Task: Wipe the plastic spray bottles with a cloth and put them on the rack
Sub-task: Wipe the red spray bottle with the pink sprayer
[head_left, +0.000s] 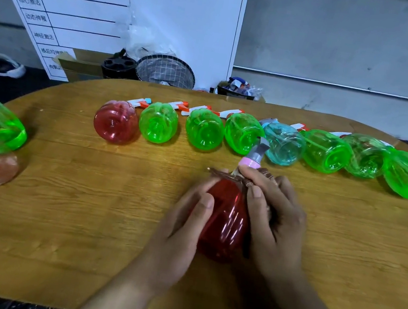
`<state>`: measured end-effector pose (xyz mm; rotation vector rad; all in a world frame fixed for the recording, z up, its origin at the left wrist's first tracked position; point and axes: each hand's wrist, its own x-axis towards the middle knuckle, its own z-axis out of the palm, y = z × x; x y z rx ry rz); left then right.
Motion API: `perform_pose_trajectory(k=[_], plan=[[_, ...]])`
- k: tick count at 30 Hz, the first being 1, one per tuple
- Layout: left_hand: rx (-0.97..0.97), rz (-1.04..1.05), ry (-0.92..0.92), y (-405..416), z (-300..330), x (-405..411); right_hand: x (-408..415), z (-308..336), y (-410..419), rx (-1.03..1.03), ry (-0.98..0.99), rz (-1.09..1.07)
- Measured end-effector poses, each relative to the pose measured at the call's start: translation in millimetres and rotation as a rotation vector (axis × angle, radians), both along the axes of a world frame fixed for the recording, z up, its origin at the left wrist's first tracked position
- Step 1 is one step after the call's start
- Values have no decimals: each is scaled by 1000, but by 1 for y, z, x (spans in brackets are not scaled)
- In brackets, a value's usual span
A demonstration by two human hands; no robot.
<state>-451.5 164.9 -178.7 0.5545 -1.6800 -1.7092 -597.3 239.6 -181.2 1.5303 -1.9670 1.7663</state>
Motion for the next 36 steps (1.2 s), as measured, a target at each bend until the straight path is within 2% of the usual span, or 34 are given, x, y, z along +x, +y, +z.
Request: perform_pose_trajectory(k=[2,4,8,12,14,16,18,24,28,31,36], plan=[[-31,-5,-9,1,0,-1,0,-1,-1,10,-9,-10],[17,37,-11,-1,-1,0,5,-2,0,17,39,-6],[145,69,14,-9,-4,6,22,-5,2,5,219,104],[253,130,123,-16,4,10,33,-9,5,15,456,211],[248,114,135,-15,8,10,32,-10,6,16,488,229],[234,106,131,-14,10,11,30,-9,6,-10,413,233],[233,104,120,-12,12,11,26,-5,5,-49,244,215],[216,34,152,-8,17,9,0,3,1,-86,-30,-7],[243,-19,140,-5,12,8,-1,5,-4,-146,-290,60],[246,-48,124,-5,9,7,0,10,-5,-144,-351,108],[119,-14,68,-3,-3,3,5,6,-8,-58,-363,88]])
